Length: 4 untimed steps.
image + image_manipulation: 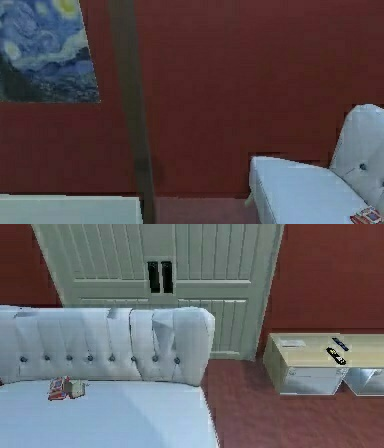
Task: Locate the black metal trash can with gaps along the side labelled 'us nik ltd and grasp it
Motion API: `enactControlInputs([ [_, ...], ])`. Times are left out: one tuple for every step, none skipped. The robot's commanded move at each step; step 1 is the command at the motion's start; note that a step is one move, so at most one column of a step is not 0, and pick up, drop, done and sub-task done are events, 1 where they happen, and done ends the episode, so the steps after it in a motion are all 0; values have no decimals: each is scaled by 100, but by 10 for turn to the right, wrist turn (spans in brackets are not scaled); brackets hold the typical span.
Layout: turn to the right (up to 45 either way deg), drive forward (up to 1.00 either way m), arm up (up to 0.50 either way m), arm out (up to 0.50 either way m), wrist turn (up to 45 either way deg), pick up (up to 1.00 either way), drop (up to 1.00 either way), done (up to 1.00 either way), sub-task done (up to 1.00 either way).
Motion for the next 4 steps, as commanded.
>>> enactControlInputs([
  [-150, 0, 0, 0, 0, 0, 0, 0, 0],
  [0, 25, 0, 0, 0, 0, 0, 0, 0],
  [-240, 0, 0, 0, 0, 0, 0, 0, 0],
  [0, 20, 0, 0, 0, 0, 0, 0, 0],
])
